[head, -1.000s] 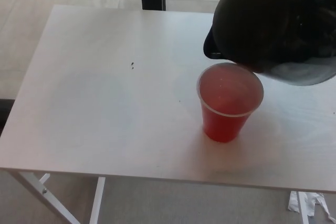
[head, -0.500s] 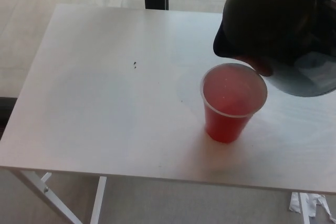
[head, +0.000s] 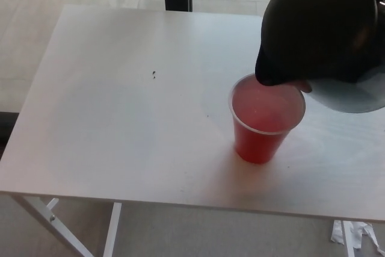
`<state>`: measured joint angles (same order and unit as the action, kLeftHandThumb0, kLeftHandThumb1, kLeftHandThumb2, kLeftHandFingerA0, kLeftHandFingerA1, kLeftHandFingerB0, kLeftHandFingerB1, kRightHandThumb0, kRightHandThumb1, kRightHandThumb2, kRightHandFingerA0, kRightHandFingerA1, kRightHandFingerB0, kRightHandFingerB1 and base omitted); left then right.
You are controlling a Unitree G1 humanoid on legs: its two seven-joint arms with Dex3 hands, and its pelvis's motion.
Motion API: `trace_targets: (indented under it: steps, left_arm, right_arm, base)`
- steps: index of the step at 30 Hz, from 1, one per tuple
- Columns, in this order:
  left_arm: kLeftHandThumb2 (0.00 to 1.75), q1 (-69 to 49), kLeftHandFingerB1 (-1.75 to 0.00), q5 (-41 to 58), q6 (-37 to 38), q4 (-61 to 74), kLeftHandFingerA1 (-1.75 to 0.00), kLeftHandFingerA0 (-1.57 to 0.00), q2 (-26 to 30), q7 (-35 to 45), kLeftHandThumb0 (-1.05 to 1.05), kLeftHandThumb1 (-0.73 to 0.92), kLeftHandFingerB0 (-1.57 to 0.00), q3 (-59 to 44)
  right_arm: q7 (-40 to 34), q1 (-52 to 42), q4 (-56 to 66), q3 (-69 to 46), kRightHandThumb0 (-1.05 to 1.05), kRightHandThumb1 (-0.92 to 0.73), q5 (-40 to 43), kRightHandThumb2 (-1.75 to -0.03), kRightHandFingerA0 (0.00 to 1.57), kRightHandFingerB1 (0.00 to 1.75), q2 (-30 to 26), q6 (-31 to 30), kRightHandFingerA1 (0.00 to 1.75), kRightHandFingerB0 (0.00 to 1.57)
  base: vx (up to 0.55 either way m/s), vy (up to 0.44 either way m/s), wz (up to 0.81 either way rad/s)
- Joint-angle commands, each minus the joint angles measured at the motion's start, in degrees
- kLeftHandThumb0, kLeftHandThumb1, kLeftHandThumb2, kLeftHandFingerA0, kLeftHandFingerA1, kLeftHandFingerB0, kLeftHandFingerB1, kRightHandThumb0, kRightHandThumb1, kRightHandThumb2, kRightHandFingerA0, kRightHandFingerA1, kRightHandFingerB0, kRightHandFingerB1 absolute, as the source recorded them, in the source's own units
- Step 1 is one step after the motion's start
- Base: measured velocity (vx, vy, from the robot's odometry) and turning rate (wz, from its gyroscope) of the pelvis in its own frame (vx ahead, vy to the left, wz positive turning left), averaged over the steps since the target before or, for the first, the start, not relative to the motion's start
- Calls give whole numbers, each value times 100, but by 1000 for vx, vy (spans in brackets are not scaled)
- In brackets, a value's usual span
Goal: The robot uses its right hand to lift up a kettle kept on the middle of the desk by its handle and tilt it into a glass kept next to it to pour out water
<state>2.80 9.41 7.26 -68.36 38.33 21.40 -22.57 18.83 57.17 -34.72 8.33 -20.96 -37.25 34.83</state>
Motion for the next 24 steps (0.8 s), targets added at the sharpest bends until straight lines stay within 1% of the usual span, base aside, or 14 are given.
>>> trace_targets:
  steps: [1, 2, 4, 7, 9, 10, 14, 16, 19, 20, 21, 22, 23, 24]
  left_arm:
    - [67, -12, -40, 18, 42, -21, -49, -56, 135, 6, -77, 91, -37, -21]
    - [109, -4, -53, 26, 29, -36, -60, -51, 134, -5, -77, 72, -33, -30]
    - [110, -22, -53, 17, 56, -49, -61, -51, 157, 34, -77, 74, -32, -26]
    - [110, -7, -53, 42, 23, -54, -61, -50, 174, 53, -76, 73, -32, -52]
    - [110, -1, -53, 37, 30, -45, -61, -50, 182, 49, -76, 73, -31, -56]
    - [67, 2, -40, 35, 31, -47, -50, -56, 184, 51, -76, 91, -36, -58]
    - [67, 22, -40, 50, -24, -78, -48, -54, 216, 68, -76, 92, -35, -84]
    - [67, 6, -41, 57, -11, -62, -50, -55, 233, 78, -76, 92, -37, -100]
    - [67, -18, -41, 115, -7, -32, -50, -54, 226, 139, -78, 91, -36, -170]
    - [67, -14, -40, 101, -19, -30, -49, -55, 231, 118, -79, 91, -38, -164]
    - [68, -10, -40, 67, -21, -25, -49, -54, 247, 80, -77, 92, -37, -144]
    - [68, -14, -40, 46, 4, -24, -49, -54, 259, 70, -77, 92, -37, -129]
    - [68, -28, -41, 72, -1, 6, -50, -55, 261, 88, -77, 92, -37, -149]
    - [69, -28, -40, 68, -9, 10, -49, -55, 261, 70, -76, 92, -37, -145]
  right_arm:
    - [34, 248, 202, -35, -20, -53, -115, -107, 96, 162, -216, 22, 175, 78]
    - [-12, 259, 187, -53, -16, -53, -120, -106, 95, 165, -223, 63, 175, 77]
    - [-22, 283, 178, -56, -17, -54, -137, -108, 94, 163, -226, 76, 175, 77]
    - [51, 277, 298, -72, -16, -52, -150, -112, 94, 163, -264, -31, 175, 78]
    - [46, 274, 335, -73, -15, -52, -183, -108, 95, 165, -288, -38, 175, 76]
    - [61, 271, 340, -78, -17, -54, -165, -105, 95, 164, -294, -31, 175, 76]
    - [-22, 241, 429, -67, -13, -52, -346, -105, 94, 170, -398, 1, 175, 72]
    - [-90, 232, 445, -69, -8, -48, -418, -109, 94, 173, -433, 61, 175, 72]
    - [-165, 276, 386, -43, -8, -48, -554, -111, 94, 175, -473, 114, 175, 71]
    - [-147, 297, 400, -25, -11, -50, -607, -110, 93, 171, -503, 106, 175, 72]
    - [-107, 351, 426, 11, -12, -54, -718, -97, 91, 169, -563, 65, 175, 69]
    - [-90, 385, 431, 25, -12, -54, -768, -97, 91, 169, -587, 28, 175, 69]
    - [-106, 427, 422, 38, -11, -53, -813, -99, 92, 170, -592, 36, 175, 69]
    - [-147, 448, 412, 43, -10, -48, -865, -108, 94, 168, -603, 70, 175, 72]
  base:
    - [0, 0, 0]
    - [0, 0, 0]
    - [0, 0, 0]
    - [0, 0, 0]
    - [0, 0, 0]
    - [0, 0, 0]
    - [0, 0, 0]
    - [0, 0, 0]
    - [0, 0, 0]
    - [0, 0, 0]
    - [0, 0, 0]
    - [0, 0, 0]
    - [0, 0, 0]
    - [0, 0, 0]
